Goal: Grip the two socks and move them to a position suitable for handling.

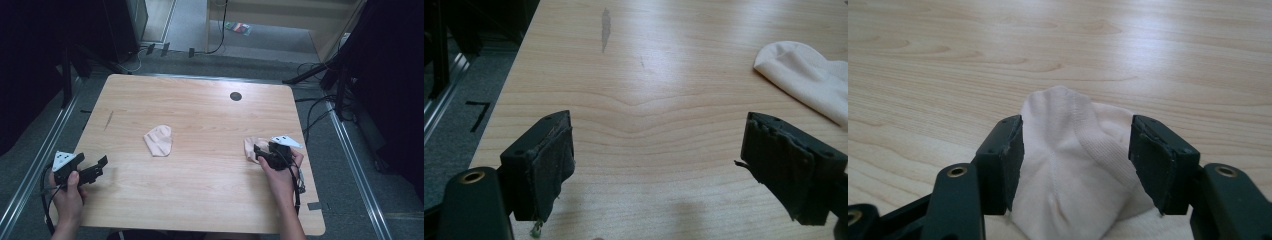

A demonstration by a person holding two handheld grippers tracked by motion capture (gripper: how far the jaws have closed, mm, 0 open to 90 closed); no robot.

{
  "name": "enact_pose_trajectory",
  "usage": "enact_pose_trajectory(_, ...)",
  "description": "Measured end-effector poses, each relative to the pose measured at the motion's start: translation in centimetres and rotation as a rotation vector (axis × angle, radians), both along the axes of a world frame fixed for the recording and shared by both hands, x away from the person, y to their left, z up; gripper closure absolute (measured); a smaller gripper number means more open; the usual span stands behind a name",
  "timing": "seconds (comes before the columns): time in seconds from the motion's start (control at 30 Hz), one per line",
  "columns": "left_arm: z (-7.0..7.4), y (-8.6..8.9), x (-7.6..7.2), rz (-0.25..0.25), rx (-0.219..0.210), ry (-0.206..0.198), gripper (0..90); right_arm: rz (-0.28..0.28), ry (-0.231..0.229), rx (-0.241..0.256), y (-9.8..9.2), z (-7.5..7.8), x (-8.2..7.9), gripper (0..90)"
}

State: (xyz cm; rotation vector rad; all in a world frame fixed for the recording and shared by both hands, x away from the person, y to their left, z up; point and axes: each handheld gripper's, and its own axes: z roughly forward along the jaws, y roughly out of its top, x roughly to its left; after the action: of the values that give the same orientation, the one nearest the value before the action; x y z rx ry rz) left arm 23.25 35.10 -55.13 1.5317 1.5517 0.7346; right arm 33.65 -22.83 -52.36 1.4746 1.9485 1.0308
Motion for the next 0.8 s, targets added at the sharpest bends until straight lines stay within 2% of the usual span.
enact_pose_trajectory(0.1,0.0,0.0,0.0,0.0,-0.001,0.002,13.8,0.003,0.022,-0.044,0.6,-0.7,0.9,37.4)
enact_pose_trajectory(0.27,0.0,-0.1,0.0,-0.004,-0.001,0.002,13.8,-0.023,0.064,-0.044,0.8,-1.7,1.4,35.8)
enact_pose_trajectory(0.33,0.0,-0.1,0.0,-0.005,-0.001,0.002,13.8,-0.02,0.056,-0.063,0.9,-1.9,1.4,36.1)
enact_pose_trajectory(0.4,0.0,-0.1,0.0,-0.006,0.001,0.004,13.8,-0.015,0.041,-0.112,1.3,-2.2,1.3,37.4)
enact_pose_trajectory(0.47,0.0,-0.1,0.0,-0.008,0.005,0.007,13.8,-0.022,0.031,-0.099,1.2,-2.3,1.2,43.9)
enact_pose_trajectory(0.53,0.0,-0.1,0.0,-0.009,0.007,0.01,13.8,-0.039,0.015,-0.102,1.1,-2.4,1.0,56.9)
enact_pose_trajectory(0.57,0.0,-0.2,0.0,-0.01,0.008,0.008,13.8,-0.039,0.015,-0.102,1.1,-2.4,1.0,56.9)
enact_pose_trajectory(0.6,0.0,-0.2,0.0,-0.011,0.008,0.01,13.8,-0.064,-0.013,-0.134,0.9,-2.5,0.7,77.3)
enact_pose_trajectory(0.67,0.0,-0.2,0.0,-0.012,0.008,0.009,13.9,-0.069,-0.016,-0.135,0.8,-2.4,0.7,79.9)
enact_pose_trajectory(0.73,0.0,-0.1,0.0,-0.01,0.005,0.008,13.8,-0.088,-0.001,-0.1,0.6,-2.1,0.6,81.0)
enact_pose_trajectory(0.8,0.0,-0.1,0.0,-0.009,0.001,0.005,13.8,-0.083,-0.017,-0.065,0.6,-1.4,0.2,81.4)
